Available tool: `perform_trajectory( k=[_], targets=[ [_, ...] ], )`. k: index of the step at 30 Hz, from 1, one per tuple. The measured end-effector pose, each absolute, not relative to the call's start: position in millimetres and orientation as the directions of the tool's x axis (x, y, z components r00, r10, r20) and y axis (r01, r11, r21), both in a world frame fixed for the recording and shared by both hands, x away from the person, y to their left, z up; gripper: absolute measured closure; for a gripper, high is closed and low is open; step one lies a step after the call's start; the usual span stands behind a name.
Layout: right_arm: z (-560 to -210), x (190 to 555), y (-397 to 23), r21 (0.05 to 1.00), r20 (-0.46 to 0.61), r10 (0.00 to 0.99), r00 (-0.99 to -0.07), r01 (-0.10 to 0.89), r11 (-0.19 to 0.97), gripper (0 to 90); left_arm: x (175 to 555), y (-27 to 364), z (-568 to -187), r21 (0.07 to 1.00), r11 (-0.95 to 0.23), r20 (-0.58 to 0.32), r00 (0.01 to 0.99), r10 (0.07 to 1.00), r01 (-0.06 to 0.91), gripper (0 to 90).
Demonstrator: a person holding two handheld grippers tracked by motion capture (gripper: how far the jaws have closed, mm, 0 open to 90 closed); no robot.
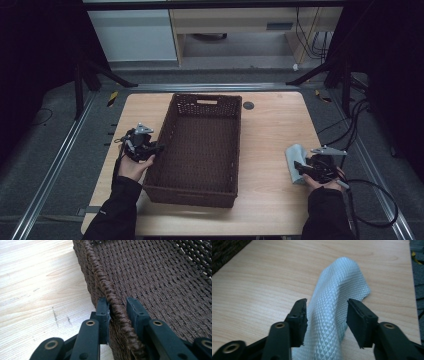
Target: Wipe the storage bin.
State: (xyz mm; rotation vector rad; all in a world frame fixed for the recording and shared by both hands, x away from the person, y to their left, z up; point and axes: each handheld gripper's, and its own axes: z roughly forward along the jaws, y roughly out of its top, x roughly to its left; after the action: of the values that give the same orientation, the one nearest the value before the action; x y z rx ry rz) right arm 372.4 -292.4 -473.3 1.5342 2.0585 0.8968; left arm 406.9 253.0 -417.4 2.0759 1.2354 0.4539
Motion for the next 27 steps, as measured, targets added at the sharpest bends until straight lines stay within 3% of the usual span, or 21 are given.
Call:
perform_trajectory(
  k=[11, 27],
  targets=[
    [-481, 380, -290, 0.658, 0.054, 0.945, -0.323, 0.723, 0.210, 80.3, 409, 253, -417, 0.698, -0.320, -0.054, 0.492, 0.869, 0.641, 73.1],
    [-455, 393, -273, 0.742, 0.078, 0.922, -0.379, 0.640, 0.200, 82.2, 408, 246, -417, 0.702, -0.304, -0.080, 0.496, 0.865, 0.644, 73.6]
  ],
)
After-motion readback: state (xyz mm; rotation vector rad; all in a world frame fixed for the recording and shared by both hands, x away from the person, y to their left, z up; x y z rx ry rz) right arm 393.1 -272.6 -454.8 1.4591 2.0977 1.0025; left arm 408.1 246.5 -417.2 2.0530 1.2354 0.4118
